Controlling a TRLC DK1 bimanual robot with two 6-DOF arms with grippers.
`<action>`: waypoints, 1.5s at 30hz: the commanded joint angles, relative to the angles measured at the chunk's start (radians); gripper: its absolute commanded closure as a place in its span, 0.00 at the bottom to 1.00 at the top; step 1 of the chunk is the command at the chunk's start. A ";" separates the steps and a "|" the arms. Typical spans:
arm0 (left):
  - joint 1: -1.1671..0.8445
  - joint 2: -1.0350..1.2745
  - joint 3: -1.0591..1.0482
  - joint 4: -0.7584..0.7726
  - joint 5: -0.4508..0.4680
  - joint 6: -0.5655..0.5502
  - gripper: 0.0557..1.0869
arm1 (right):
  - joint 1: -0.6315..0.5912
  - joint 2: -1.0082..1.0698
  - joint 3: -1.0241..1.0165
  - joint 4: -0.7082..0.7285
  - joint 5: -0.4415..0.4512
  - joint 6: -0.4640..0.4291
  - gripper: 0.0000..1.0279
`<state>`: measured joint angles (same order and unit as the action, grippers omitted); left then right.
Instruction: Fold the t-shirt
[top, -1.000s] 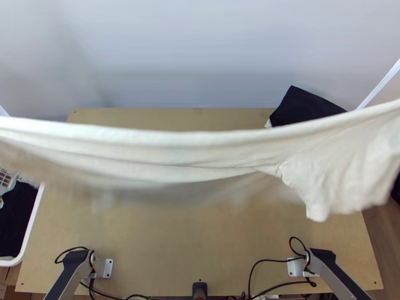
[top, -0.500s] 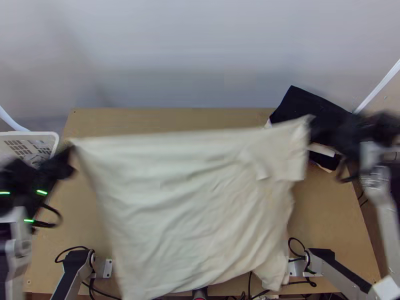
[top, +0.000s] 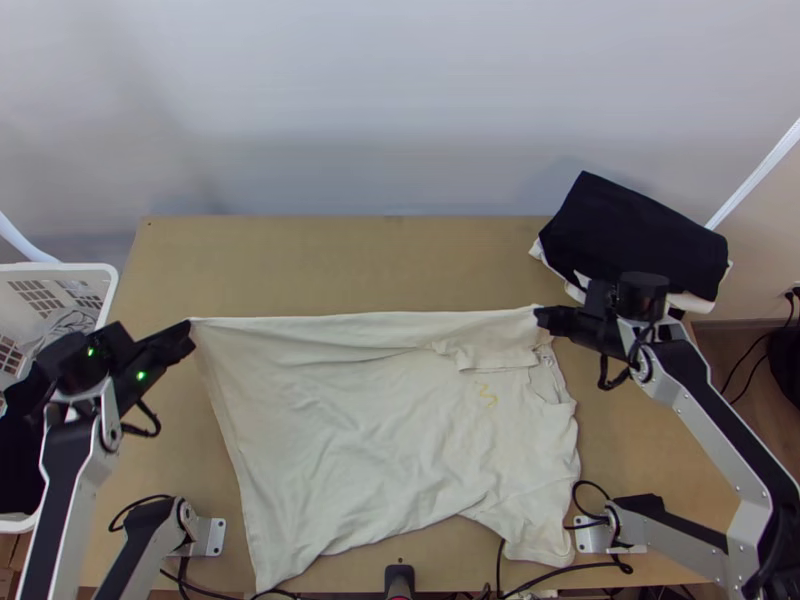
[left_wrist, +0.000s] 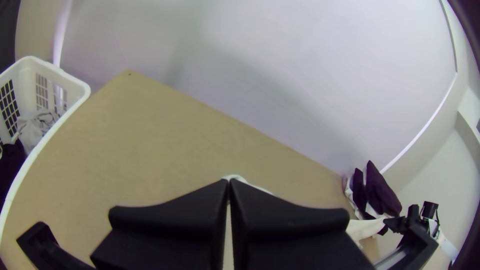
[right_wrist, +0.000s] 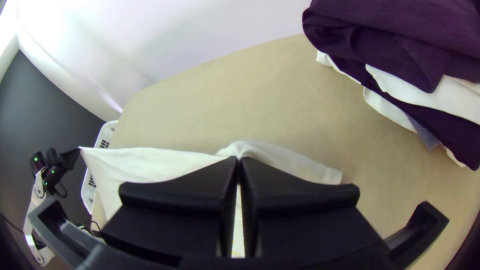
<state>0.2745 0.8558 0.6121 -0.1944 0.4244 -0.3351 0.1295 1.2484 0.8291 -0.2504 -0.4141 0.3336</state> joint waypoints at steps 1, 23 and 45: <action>0.012 0.121 0.006 0.064 0.004 0.030 0.96 | 0.018 0.060 0.011 0.045 0.018 0.016 0.97; -0.024 0.887 0.453 0.119 -0.217 0.127 0.96 | 0.094 0.576 0.432 0.082 0.098 -0.010 0.97; -0.097 1.330 1.166 -0.247 -0.265 0.108 0.96 | 0.078 0.911 1.002 -0.069 0.224 0.013 0.97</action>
<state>0.1867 2.1391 1.6840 -0.3695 0.1699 -0.2085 0.2214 2.1304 1.7756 -0.3115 -0.2047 0.3328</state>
